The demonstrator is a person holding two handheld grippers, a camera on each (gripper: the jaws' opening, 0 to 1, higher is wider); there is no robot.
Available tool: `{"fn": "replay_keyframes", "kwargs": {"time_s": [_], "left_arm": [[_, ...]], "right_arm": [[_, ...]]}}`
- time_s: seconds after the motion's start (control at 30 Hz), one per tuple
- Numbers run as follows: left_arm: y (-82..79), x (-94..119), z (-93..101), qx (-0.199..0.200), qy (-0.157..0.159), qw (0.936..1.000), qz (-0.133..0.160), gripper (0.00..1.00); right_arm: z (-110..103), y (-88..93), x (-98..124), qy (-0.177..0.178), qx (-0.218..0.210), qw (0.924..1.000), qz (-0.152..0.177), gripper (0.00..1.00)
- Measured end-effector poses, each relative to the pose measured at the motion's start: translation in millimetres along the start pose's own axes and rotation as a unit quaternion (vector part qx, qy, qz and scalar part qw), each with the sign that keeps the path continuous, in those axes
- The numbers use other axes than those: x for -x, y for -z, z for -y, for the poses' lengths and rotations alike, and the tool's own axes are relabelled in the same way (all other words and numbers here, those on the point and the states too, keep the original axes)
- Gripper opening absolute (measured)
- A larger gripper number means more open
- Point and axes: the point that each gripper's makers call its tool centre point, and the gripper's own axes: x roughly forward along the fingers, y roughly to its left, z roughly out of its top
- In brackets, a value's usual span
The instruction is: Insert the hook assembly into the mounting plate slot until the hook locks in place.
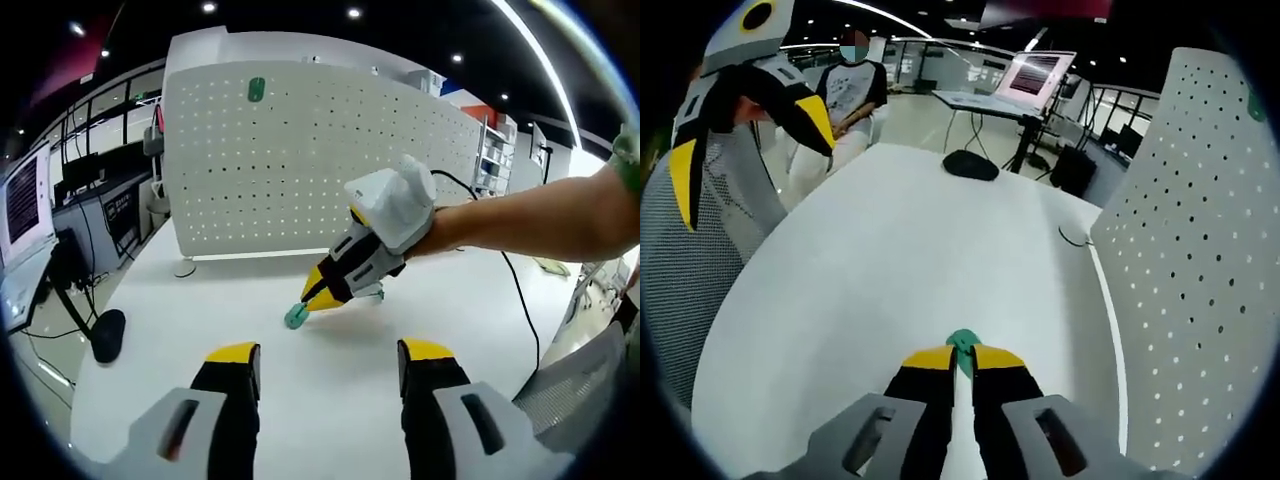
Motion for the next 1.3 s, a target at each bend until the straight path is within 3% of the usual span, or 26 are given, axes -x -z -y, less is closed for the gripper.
{"fn": "replay_keyframes", "kwargs": {"time_s": [0.57,0.93,1.3], "left_arm": [[-0.7,-1.5,1.1,-0.002,0.004,1.0000,0.000,0.56],[-2.2,-5.3,4.2,-0.009,0.010,0.9999,-0.001,0.56],[-11.4,-14.2,7.5,-0.027,0.016,0.9995,0.003,0.55]], "right_arm": [[3.3,-4.5,3.8,0.021,-0.079,0.9966,0.011,0.01],[2.9,-1.0,11.5,0.033,-0.155,0.9872,0.020,0.00],[3.9,-6.4,33.7,0.055,-0.178,0.9820,0.031,0.00]]}}
